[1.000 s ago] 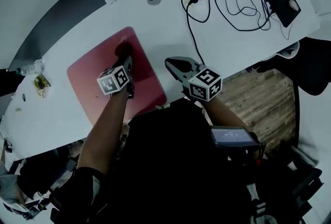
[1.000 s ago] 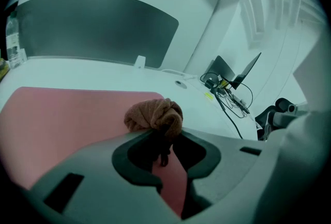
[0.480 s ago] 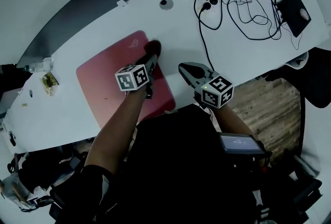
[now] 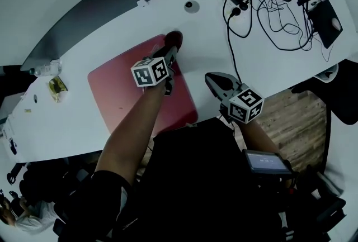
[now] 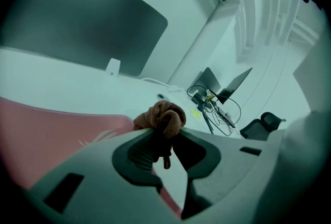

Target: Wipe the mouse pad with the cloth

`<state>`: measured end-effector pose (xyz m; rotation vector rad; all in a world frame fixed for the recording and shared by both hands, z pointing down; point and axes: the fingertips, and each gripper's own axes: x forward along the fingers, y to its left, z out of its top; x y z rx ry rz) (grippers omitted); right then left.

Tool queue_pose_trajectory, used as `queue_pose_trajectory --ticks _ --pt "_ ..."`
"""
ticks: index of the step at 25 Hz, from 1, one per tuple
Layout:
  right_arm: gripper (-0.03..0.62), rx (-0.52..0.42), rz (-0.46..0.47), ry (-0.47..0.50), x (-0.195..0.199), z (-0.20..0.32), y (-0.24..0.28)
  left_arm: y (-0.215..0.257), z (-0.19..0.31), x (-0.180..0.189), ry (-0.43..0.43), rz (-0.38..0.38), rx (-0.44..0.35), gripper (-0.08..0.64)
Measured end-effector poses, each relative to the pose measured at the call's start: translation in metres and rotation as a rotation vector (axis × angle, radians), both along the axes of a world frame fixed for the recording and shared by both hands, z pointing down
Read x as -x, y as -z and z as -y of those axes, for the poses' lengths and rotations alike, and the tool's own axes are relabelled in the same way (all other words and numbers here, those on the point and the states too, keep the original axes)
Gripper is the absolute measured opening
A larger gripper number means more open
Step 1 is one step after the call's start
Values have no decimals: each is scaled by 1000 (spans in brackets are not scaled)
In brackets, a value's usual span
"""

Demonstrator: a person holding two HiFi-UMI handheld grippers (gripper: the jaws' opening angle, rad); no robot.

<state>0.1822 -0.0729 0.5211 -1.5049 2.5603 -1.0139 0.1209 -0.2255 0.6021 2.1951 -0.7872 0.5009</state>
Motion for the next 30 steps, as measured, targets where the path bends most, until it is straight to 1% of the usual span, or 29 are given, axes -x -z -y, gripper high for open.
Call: queue_pose_trajectory --ticks 3,7,11,14,20,30 --pt "26 10 -5 -6 1 -1 -2 -10 9 11 57 5 28 95" --pt "26 11 -12 0 7 1 -1 -15 19 36 99 73 -16 95" --pt "26 10 -17 15 17 3 0 -12 28 61 152 112 -22 95" --pt "26 12 -19 25 25 3 0 -12 31 77 184 113 -16 95" --pt "26 13 -27 44 41 5 0 -6 38 109 223 109 -28 95" --pt "26 9 -39 85 76 14 3 -8 50 178 303 116 -28 95"
